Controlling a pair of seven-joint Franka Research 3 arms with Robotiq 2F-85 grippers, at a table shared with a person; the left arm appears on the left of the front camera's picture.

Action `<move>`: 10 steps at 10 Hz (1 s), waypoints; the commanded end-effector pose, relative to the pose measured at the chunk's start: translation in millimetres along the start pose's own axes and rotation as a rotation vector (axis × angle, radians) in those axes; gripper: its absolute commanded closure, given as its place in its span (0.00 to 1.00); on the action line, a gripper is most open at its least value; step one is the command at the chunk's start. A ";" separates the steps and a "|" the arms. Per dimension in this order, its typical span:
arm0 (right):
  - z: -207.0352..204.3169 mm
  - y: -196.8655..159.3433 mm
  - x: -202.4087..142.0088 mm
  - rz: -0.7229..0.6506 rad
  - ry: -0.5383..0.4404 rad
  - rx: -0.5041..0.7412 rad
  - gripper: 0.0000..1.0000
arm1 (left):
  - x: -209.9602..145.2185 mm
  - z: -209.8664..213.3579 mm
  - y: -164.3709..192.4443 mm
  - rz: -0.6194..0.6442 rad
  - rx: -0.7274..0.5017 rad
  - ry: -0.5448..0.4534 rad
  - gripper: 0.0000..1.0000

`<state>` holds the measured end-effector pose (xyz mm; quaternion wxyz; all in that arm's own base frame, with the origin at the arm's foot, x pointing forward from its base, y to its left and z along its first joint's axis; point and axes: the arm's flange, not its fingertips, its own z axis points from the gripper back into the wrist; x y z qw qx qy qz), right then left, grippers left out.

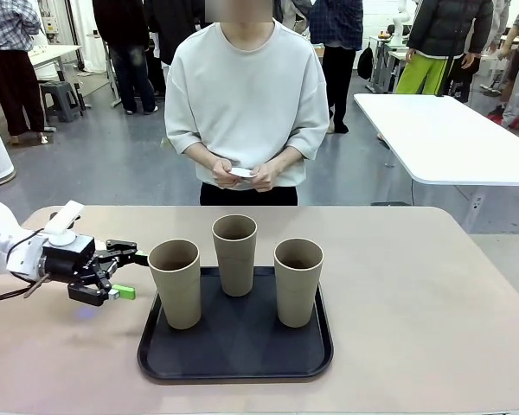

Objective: Place coasters on the table and set cups on them.
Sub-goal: Pick up one Reusable plastic cup and place it on a coaster set by the human.

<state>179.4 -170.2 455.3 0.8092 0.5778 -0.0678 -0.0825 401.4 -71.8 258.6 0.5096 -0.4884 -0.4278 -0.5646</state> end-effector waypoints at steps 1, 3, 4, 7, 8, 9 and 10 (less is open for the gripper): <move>0.1 0.1 -0.3 0.006 0.000 0.009 0.00 | -10.3 -14.2 10.3 -0.042 0.013 -0.004 0.00; 0.1 0.1 -0.3 0.006 0.000 0.009 0.00 | -11.5 -23.1 15.4 -0.040 -0.002 0.000 0.00; 0.1 0.1 -0.3 0.006 0.000 0.009 0.00 | -11.9 -26.4 16.5 -0.040 -0.007 0.000 0.00; 0.1 0.1 -0.3 0.006 0.000 0.009 0.00 | -12.5 -36.4 20.1 -0.046 -0.025 0.000 0.00; 0.1 0.1 -0.3 0.006 0.000 0.009 0.00 | -12.5 -39.7 19.7 -0.046 -0.029 0.001 0.00; 0.1 0.1 -0.3 0.006 0.000 0.009 0.00 | -12.3 -42.8 20.1 -0.044 -0.032 0.004 0.00; 0.1 0.1 -0.3 0.006 0.000 0.009 0.00 | -11.9 -47.1 20.3 -0.041 -0.038 0.006 0.00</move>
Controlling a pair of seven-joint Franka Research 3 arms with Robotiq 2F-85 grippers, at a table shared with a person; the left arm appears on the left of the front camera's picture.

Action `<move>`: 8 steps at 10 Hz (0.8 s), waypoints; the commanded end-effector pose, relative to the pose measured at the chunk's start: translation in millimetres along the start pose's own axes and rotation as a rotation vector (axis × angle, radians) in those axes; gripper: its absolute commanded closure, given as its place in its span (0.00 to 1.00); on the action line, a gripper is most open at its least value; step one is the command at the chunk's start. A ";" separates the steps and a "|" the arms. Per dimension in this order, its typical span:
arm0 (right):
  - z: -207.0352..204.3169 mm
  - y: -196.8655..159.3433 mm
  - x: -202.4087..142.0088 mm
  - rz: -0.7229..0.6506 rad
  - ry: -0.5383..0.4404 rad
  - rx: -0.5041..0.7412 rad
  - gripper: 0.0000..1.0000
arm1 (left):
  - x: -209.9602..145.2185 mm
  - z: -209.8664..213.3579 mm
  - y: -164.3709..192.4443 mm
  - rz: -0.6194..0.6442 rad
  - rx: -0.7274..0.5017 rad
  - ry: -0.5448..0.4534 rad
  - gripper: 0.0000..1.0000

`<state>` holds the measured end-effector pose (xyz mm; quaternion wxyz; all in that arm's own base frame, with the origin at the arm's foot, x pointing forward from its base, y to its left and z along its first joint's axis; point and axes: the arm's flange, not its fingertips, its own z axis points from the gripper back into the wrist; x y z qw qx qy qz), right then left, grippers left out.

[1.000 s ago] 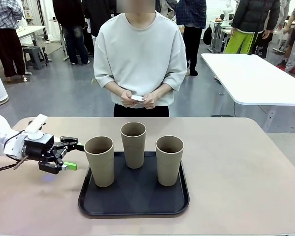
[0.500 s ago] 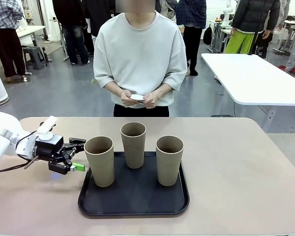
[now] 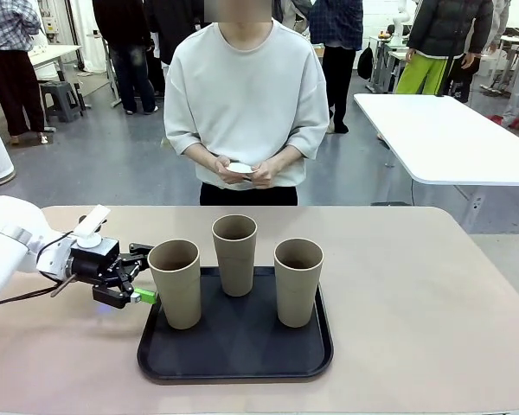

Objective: Place coasters on the table and set cups on them.
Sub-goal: Pick up one Reusable plastic cup and place it on a coaster set by the human.

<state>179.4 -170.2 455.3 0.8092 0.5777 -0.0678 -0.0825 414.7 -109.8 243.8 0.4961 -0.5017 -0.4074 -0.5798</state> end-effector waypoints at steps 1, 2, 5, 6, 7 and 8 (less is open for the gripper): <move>0.1 0.1 -0.2 0.006 0.000 0.009 0.00 | -3.2 -12.7 3.5 -0.038 0.021 0.001 0.00; 0.1 0.1 -0.2 0.006 0.000 0.009 0.00 | -3.7 -15.6 3.7 -0.036 0.018 0.001 0.00; 0.1 0.1 -0.2 0.006 0.000 0.009 0.00 | -4.6 -23.6 5.2 -0.039 0.005 -0.001 0.00; 0.1 0.1 -0.2 0.006 0.000 0.009 0.00 | -5.9 -26.0 6.0 -0.033 -0.002 -0.001 0.00; 0.1 0.1 -0.2 0.006 0.000 0.009 0.00 | -6.8 -28.5 6.6 -0.030 -0.009 0.002 0.00; 0.1 0.1 -0.2 0.006 0.000 0.009 0.00 | -8.1 -31.0 5.5 -0.029 -0.013 0.002 0.00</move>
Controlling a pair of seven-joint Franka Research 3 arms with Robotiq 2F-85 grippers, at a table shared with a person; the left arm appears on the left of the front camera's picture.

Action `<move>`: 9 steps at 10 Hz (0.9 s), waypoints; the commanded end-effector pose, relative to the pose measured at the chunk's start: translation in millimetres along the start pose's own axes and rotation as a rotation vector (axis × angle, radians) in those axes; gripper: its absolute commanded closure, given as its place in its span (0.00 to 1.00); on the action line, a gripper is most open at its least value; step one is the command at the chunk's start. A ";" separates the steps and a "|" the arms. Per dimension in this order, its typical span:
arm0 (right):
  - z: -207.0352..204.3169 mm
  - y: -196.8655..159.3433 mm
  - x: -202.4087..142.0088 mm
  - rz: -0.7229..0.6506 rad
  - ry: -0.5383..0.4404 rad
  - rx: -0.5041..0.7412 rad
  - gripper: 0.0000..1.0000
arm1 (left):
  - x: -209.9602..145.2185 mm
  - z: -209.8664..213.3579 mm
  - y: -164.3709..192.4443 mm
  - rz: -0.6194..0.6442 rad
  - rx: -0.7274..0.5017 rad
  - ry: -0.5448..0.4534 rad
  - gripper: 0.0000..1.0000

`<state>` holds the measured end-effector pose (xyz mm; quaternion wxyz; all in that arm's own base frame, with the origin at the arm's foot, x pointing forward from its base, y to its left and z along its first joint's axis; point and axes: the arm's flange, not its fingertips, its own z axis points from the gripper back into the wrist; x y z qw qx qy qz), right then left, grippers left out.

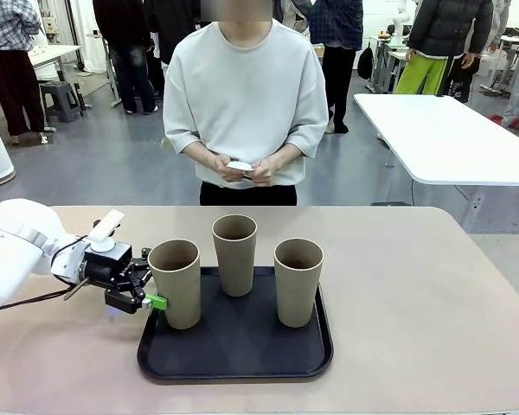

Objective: Place coasters on the table and set cups on them.
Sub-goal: Pick up one Reusable plastic cup and place it on a coaster set by the human.

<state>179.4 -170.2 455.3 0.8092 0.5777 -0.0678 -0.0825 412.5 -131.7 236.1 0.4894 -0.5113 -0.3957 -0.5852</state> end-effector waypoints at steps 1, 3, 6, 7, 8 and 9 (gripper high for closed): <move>0.1 0.1 -0.3 0.006 0.000 0.009 0.00 | -3.7 -10.0 3.8 -0.035 0.016 0.001 0.00; 0.1 0.1 -0.3 0.006 0.000 0.009 0.00 | -4.4 -15.5 3.4 -0.036 0.007 0.003 0.00; 0.1 0.1 -0.3 0.006 0.000 0.009 0.00 | -5.6 -21.8 2.5 -0.040 -0.009 0.006 0.00; 0.1 0.1 -0.3 0.006 0.000 0.009 0.00 | -6.3 -21.9 3.2 -0.039 -0.010 0.004 0.00; 0.1 0.1 -0.3 0.006 0.000 0.009 0.00 | -6.6 -21.7 3.4 -0.043 -0.010 -0.006 0.14; 0.1 0.1 -0.3 0.006 0.000 0.009 0.00 | -6.2 -22.2 2.9 -0.052 -0.019 -0.011 0.52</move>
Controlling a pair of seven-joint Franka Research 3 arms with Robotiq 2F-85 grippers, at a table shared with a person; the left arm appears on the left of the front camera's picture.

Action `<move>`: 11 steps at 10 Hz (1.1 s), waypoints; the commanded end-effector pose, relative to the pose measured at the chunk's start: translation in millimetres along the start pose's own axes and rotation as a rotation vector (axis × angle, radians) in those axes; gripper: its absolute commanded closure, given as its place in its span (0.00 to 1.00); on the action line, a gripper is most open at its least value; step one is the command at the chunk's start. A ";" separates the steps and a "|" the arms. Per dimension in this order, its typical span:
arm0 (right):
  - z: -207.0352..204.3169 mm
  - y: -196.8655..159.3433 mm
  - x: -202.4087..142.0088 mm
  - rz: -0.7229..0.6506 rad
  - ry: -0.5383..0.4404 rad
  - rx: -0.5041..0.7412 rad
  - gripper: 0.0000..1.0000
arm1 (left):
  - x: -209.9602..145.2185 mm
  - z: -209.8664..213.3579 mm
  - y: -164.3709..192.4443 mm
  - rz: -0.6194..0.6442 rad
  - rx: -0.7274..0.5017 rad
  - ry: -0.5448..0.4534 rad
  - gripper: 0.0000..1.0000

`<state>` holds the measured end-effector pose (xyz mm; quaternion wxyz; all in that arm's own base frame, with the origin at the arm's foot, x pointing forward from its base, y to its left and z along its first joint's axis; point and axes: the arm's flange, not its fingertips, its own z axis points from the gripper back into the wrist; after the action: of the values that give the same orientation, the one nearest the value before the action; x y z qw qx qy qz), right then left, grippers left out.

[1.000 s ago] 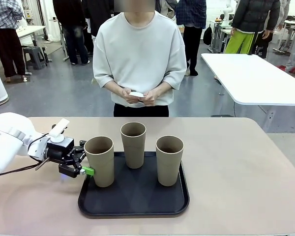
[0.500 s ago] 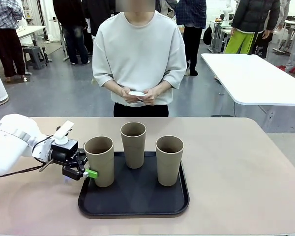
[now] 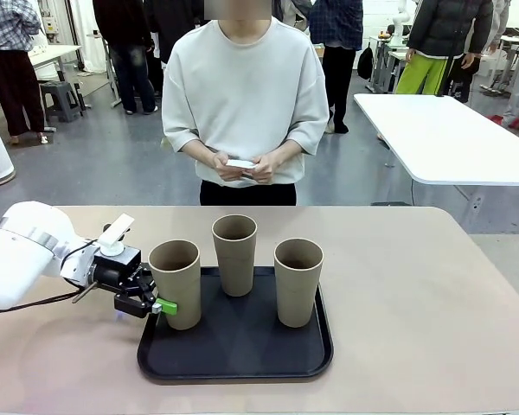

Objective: Place coasters on the table and set cups on them.
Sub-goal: Pick up one Reusable plastic cup and place it on a coaster set by the human.

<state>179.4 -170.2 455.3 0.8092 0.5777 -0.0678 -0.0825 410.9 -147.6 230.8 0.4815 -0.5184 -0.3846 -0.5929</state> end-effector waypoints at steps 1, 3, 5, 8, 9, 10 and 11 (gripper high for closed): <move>0.1 0.1 -0.3 0.006 0.000 0.009 0.00 | -3.0 -5.1 1.3 -0.054 0.014 -0.014 0.65; 0.1 0.1 -0.3 0.006 0.000 0.009 0.00 | -3.1 -5.0 0.6 -0.051 0.011 -0.012 1.00; 0.1 0.1 -0.3 0.006 0.000 0.009 0.00 | 0.8 -1.5 -4.8 -0.025 -0.013 -0.004 0.63; 0.1 0.1 -0.3 0.006 0.000 0.009 0.00 | 78.6 32.6 -40.0 -0.075 0.000 -0.045 0.63; 0.1 0.1 -0.3 0.006 0.000 0.009 0.00 | 111.6 41.6 -54.0 -0.115 0.016 -0.048 0.63; 0.1 0.1 -0.3 0.006 0.000 0.009 0.00 | 138.6 46.4 -64.0 -0.120 0.021 -0.023 0.63; 0.1 0.1 -0.3 0.006 0.000 0.009 0.00 | 159.4 48.0 -70.5 -0.087 0.018 0.027 0.63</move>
<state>179.6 -170.1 455.0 0.8093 0.5777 -0.0669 -0.0826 368.1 -114.6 377.3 0.4450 -0.4952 -0.4276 -0.6115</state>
